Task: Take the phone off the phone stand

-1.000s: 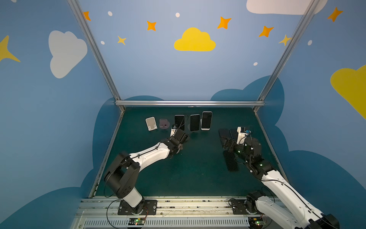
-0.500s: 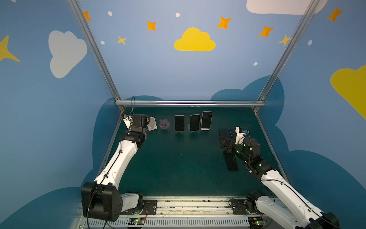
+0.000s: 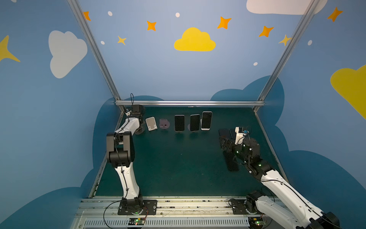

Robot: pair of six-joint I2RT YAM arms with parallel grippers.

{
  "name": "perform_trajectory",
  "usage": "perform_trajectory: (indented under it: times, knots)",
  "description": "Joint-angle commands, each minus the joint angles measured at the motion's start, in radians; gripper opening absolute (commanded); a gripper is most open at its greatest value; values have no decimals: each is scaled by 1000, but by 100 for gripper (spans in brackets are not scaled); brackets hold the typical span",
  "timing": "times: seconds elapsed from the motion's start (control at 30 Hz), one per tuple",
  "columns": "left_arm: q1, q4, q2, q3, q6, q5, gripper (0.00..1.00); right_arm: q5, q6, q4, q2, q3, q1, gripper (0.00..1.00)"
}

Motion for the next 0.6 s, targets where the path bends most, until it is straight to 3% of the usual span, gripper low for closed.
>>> perform_trajectory:
  times: [0.0,0.4,0.5,0.57]
  knots:
    - [7,-48,24,75,40,-5,61,19,-16,-8,-4,-4,6,89]
    - [4,-96,80,105,75,20,70,16,-17,-13,-20,-3,5,88]
    - [2,-104,13,86,57,21,72,10,-17,-20,-28,-1,5,88]
    - [-1,-78,-78,47,38,25,80,7,-17,-22,-30,-2,5,88]
